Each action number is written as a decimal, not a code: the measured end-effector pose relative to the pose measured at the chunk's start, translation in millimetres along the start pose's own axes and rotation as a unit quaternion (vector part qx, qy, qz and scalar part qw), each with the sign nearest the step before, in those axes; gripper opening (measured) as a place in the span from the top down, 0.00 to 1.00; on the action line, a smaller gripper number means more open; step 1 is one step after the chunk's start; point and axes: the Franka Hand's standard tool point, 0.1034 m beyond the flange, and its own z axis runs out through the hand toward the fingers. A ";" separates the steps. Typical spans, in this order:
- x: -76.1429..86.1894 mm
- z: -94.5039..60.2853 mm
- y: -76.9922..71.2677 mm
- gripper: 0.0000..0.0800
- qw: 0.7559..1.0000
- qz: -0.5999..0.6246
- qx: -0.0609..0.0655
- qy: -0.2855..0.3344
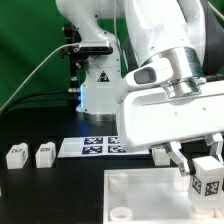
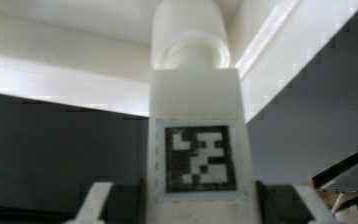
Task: Assemble one leg
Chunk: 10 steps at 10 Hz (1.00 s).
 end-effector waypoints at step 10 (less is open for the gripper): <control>-1.6 -0.1 -0.6 0.19 1.000 0.000 0.002 -0.007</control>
Offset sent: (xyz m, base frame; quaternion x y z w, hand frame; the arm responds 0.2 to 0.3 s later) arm 0.0000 0.0000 0.0000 0.0000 0.0000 0.0000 1.0000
